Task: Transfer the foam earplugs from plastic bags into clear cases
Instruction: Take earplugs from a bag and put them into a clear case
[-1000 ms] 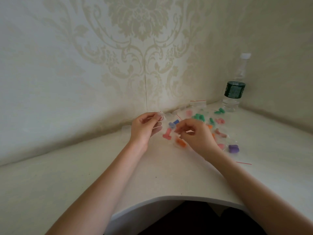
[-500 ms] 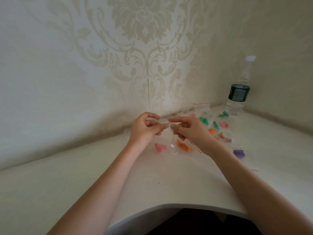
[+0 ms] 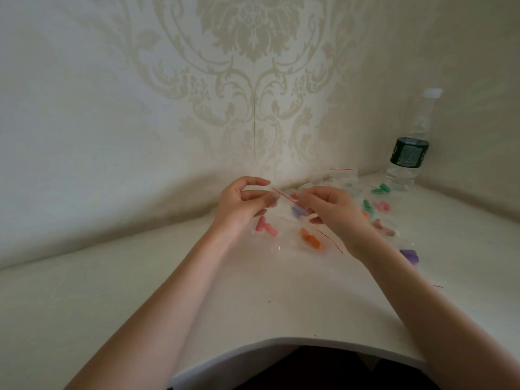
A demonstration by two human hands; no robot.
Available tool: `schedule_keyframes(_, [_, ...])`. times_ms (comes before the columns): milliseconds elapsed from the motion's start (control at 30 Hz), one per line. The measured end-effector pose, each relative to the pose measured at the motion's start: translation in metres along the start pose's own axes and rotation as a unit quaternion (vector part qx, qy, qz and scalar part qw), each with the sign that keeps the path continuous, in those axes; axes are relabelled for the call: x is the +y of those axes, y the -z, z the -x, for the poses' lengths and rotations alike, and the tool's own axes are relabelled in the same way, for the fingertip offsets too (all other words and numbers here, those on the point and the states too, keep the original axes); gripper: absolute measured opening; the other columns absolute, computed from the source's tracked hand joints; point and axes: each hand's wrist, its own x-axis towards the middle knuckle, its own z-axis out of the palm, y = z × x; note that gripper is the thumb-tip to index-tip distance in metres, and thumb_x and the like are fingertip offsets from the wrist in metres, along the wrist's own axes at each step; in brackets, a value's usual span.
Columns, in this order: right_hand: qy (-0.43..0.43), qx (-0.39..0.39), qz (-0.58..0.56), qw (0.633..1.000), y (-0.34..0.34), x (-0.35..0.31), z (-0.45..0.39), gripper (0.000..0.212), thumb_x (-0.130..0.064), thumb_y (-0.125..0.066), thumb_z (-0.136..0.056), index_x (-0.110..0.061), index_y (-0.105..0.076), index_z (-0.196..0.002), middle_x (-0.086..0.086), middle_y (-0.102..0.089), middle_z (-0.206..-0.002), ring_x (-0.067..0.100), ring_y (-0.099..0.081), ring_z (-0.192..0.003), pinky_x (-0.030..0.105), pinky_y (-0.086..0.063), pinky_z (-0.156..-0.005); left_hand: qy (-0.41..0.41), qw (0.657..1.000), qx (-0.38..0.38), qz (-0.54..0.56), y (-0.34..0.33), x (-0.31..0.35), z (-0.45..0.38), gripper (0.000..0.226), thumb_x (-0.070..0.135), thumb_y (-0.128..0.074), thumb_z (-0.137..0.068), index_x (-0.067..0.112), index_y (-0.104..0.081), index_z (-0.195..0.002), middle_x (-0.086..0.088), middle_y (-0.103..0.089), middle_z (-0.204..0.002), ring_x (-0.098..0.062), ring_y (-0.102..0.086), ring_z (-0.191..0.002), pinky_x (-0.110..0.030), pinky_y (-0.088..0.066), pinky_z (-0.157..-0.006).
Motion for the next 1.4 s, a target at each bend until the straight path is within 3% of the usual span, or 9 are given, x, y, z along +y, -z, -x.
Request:
schedule_keyframes(200, [0.0, -0.023, 0.0, 1.0, 0.002, -0.001, 0.003, 0.008, -0.008, -0.069, -0.084, -0.015, -0.073, -0.083, 0.007, -0.071, -0.074, 0.008, -0.061, -0.059, 0.018, -0.055, -0.067, -0.012, 0.999, 0.009, -0.045, -0.006, -0.002, 0.003, 0.027, 0.007, -0.078, -0.075, 0.009, -0.061, -0.096, -0.01, -0.072, -0.083, -0.025, -0.058, -0.062, -0.024, -0.041, -0.04])
schedule_keyframes(300, [-0.014, 0.003, -0.029, 0.999, 0.004, -0.002, 0.002, 0.006, -0.004, -0.067, -0.085, -0.008, -0.071, -0.082, 0.007, -0.067, -0.068, 0.008, -0.061, -0.056, 0.019, -0.057, -0.065, -0.141, 0.973, 0.077, -0.166, -0.009, -0.006, 0.006, 0.024, 0.016, -0.079, -0.076, 0.013, -0.058, -0.087, -0.001, -0.065, -0.087, -0.008, -0.055, -0.06, -0.02, -0.043, -0.047])
schedule_keyframes(367, [-0.027, 0.034, -0.065, 0.997, 0.008, -0.002, 0.0, 0.003, -0.008, -0.068, -0.085, -0.006, -0.071, -0.085, 0.01, -0.066, -0.072, 0.011, -0.062, -0.062, 0.022, -0.058, -0.069, -0.211, 0.956, 0.072, -0.193, -0.014, -0.001, 0.011, 0.02, 0.014, -0.076, -0.079, 0.005, -0.057, -0.078, 0.002, -0.061, -0.073, 0.0, -0.056, -0.058, -0.012, -0.041, -0.052])
schedule_keyframes(500, [-0.014, 0.044, -0.092, 0.995, 0.009, -0.003, 0.005, 0.011, -0.013, -0.072, -0.083, -0.004, -0.071, -0.088, 0.006, -0.069, -0.073, 0.009, -0.062, -0.069, 0.021, -0.055, -0.069, -0.105, 0.987, -0.047, -0.109, -0.03, 0.007, 0.02, 0.023, 0.023, -0.071, -0.084, 0.004, -0.06, -0.078, 0.005, -0.066, -0.067, -0.01, -0.066, -0.062, -0.023, -0.051, -0.055])
schedule_keyframes(800, [0.006, 0.013, -0.037, 0.999, 0.002, -0.006, 0.011, 0.012, -0.018, -0.072, -0.083, -0.007, -0.069, -0.078, 0.002, -0.066, -0.061, 0.007, -0.059, -0.057, 0.018, -0.055, -0.065, 0.001, 0.999, -0.04, 0.035, -0.03, -0.005, 0.015, 0.015, 0.015, -0.06, -0.092, 0.003, -0.061, -0.083, -0.009, -0.067, -0.075, -0.016, -0.067, -0.065, -0.025, -0.057, -0.064])
schedule_keyframes(933, [-0.004, 0.018, -0.082, 0.996, 0.001, -0.002, 0.009, 0.011, -0.01, -0.066, -0.088, -0.007, -0.066, -0.078, 0.0, -0.066, -0.06, 0.01, -0.063, -0.058, 0.021, -0.056, -0.064, -0.019, 0.998, -0.058, -0.007, -0.027, -0.008, 0.013, 0.015, 0.009, -0.057, -0.093, -0.001, -0.062, -0.083, -0.013, -0.066, -0.074, -0.019, -0.067, -0.063, -0.031, -0.059, -0.063])
schedule_keyframes(1133, [0.17, 0.073, 0.178, 0.966, -0.004, 0.005, 0.014, 0.009, -0.01, -0.067, -0.087, -0.01, -0.061, -0.08, 0.001, -0.065, -0.069, 0.013, -0.063, -0.064, 0.024, -0.052, -0.062, -0.042, 0.986, -0.049, -0.157, -0.028, -0.014, 0.013, 0.023, 0.015, -0.054, -0.095, 0.007, -0.06, -0.074, -0.018, -0.068, -0.073, -0.02, -0.066, -0.061, -0.027, -0.052, -0.057])
schedule_keyframes(1267, [0.24, 0.072, 0.237, 0.939, -0.006, 0.008, 0.014, 0.007, -0.006, -0.062, -0.088, -0.008, -0.058, -0.083, 0.002, -0.061, -0.07, 0.02, -0.059, -0.068, 0.043, -0.051, -0.065, -0.049, 0.976, -0.056, -0.205, -0.028, -0.011, 0.014, 0.023, 0.013, -0.05, -0.095, 0.007, -0.057, -0.074, -0.023, -0.068, -0.078, -0.012, -0.057, -0.053, -0.025, -0.047, -0.051])
schedule_keyframes(1400, [0.279, 0.085, 0.267, 0.918, -0.009, 0.007, 0.017, 0.01, -0.001, -0.054, -0.09, -0.009, -0.052, -0.085, 0.002, -0.056, -0.07, 0.021, -0.053, -0.066, 0.045, -0.049, -0.059, -0.035, 0.974, -0.076, -0.209, -0.028, -0.008, 0.014, 0.025, 0.015, -0.051, -0.096, 0.01, -0.056, -0.072, -0.024, -0.067, -0.079, -0.01, -0.054, -0.051, -0.025, -0.044, -0.051])
